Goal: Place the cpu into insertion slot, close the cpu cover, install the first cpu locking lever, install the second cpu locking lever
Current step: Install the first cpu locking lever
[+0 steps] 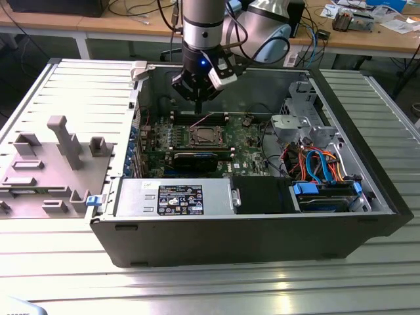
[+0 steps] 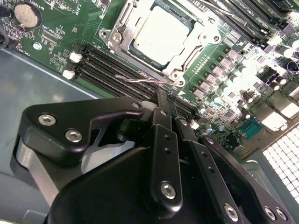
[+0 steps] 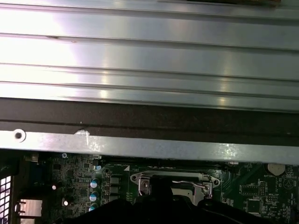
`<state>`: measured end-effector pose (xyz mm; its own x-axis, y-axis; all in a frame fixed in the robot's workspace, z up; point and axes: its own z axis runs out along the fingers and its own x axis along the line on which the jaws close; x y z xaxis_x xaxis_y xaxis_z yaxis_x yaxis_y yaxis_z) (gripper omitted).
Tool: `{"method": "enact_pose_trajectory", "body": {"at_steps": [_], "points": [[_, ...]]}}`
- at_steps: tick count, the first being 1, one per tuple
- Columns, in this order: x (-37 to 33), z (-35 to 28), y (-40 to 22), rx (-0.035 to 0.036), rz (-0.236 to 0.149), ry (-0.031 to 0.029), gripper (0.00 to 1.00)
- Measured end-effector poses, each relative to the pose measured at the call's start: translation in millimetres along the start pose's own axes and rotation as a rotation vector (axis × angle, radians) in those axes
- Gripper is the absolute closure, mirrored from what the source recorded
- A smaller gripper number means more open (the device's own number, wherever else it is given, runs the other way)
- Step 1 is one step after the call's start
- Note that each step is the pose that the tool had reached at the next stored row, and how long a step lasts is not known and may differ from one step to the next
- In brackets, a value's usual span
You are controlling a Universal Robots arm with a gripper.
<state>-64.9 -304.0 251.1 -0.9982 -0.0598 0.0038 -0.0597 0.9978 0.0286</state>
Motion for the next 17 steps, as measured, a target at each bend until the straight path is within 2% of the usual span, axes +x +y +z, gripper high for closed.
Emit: {"method": "enact_pose_trajectory", "body": {"at_steps": [5,8,17], "points": [[-0.3,3.1,0.9,0.0001,-0.008,0.0002,0.89],[-0.6,6.5,2.5,0.0002,-0.030,0.0009,0.89],[-1.6,17.2,7.3,0.0004,-0.037,0.0011,0.89]]}}
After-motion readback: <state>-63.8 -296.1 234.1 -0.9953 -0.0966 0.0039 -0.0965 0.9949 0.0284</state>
